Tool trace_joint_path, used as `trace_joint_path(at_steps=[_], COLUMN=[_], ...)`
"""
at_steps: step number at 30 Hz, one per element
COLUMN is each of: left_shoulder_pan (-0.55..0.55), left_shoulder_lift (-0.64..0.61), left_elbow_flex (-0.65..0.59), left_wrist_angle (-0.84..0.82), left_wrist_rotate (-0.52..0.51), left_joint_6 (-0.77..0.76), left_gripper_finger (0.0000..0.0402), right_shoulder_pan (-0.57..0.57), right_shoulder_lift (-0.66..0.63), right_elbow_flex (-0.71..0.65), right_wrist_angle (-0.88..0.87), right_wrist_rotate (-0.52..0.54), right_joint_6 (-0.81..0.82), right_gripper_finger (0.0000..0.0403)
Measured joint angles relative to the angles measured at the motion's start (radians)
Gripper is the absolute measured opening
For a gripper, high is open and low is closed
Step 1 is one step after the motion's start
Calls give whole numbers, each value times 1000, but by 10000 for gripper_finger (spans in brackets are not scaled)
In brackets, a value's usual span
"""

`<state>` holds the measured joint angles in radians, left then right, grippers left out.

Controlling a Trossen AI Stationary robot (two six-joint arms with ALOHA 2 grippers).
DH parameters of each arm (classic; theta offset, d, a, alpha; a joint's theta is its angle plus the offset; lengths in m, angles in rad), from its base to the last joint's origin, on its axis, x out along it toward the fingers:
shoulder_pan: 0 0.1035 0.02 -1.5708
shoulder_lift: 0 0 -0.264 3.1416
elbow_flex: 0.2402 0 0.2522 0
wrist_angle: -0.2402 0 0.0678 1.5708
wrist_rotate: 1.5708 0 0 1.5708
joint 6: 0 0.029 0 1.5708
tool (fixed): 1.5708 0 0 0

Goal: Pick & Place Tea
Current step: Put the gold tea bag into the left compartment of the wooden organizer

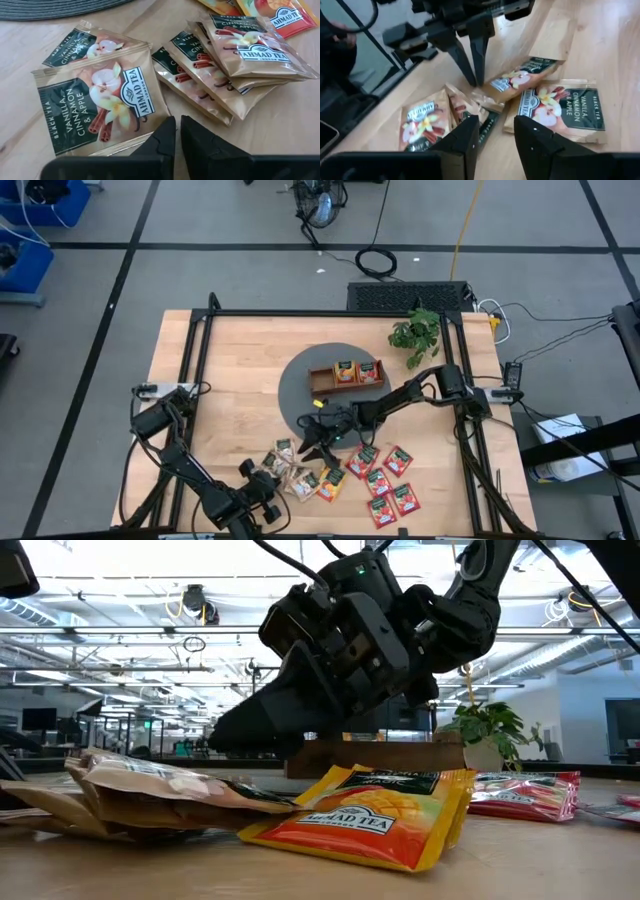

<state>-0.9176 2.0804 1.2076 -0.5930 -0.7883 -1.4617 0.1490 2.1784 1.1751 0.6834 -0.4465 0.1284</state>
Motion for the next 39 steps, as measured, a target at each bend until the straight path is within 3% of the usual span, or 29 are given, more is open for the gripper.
trace_joint_path(at_steps=[11, 18, 27, 39], left_shoulder_pan=[-8, -14, -14, -20], left_shoulder_lift=[8, 8, 11, 12], left_elbow_flex=[-32, -63, -65, -66], left_wrist_angle=[6, 21, 24, 23], left_wrist_rotate=[28, 35, 33, 30], left_joint_6=[-18, -43, -36, -33], left_gripper_finger=[35, 35, 35, 35], right_shoulder_pan=[9, -9, -30, -47], right_shoulder_lift=[0, 14, 133, 134], right_elbow_flex=[21, 137, 290, 309], right_wrist_angle=[-5, -192, -339, -309], right_wrist_rotate=[76, 26, 21, -138], right_joint_6=[-62, -84, 26, 118], right_gripper_finger=[114, 114, 114, 114])
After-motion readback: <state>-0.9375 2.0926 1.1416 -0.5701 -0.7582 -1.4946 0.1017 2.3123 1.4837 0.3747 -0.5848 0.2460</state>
